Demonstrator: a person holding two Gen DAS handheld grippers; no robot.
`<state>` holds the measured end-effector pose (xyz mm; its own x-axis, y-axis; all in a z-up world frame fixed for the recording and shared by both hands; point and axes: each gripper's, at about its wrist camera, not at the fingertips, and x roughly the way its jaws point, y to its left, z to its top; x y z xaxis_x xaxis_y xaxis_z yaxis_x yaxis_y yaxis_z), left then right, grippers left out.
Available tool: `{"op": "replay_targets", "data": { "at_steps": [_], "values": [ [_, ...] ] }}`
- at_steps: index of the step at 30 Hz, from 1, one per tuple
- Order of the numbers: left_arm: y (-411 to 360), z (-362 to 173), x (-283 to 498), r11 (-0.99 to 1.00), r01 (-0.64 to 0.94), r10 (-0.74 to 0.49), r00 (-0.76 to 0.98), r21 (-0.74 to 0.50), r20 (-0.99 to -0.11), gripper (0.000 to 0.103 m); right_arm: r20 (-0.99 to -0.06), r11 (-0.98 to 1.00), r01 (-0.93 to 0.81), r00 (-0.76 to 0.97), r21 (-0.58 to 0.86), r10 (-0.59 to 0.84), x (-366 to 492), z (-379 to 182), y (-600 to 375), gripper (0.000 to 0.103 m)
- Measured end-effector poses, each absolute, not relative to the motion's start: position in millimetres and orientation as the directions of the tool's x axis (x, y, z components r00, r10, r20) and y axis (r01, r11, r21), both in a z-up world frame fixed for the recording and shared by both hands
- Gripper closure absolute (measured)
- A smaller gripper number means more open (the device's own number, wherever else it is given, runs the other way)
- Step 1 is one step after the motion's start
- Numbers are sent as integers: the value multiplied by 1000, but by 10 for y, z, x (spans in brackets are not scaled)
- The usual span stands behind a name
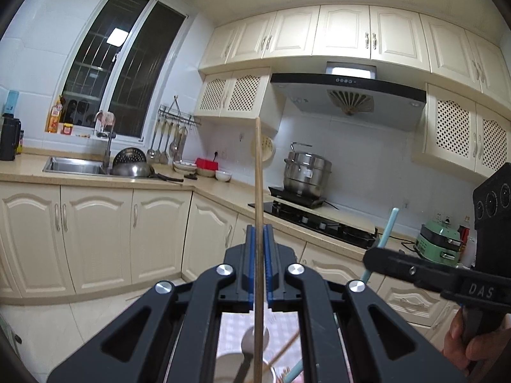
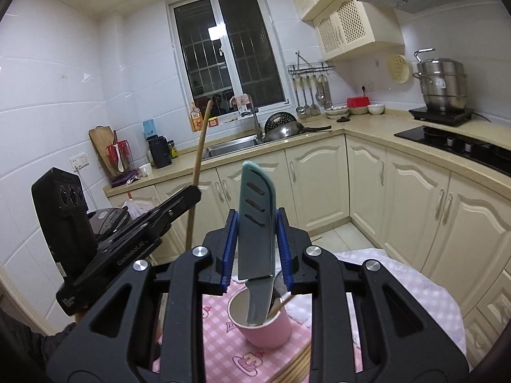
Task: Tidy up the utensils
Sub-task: 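Carry chopstick and knife over the pink cup and open both grippers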
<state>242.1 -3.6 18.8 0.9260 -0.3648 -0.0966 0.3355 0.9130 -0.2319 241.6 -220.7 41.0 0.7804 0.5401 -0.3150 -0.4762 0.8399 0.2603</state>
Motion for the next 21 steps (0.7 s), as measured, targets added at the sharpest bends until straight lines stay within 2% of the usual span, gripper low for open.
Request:
{"op": "replay_targets", "data": {
  "at_steps": [19,21],
  "values": [
    [-130,-288,2915,920,309,-348,928,-241,-136,98,-421,837,-442,725,323,545,2887,-58,-2000,79],
    [-122,-361,2942,924,300,-341,927,-238,-154,94,-446,832,-432,705,348,552,2929,-110,-2010,76]
  ]
}}
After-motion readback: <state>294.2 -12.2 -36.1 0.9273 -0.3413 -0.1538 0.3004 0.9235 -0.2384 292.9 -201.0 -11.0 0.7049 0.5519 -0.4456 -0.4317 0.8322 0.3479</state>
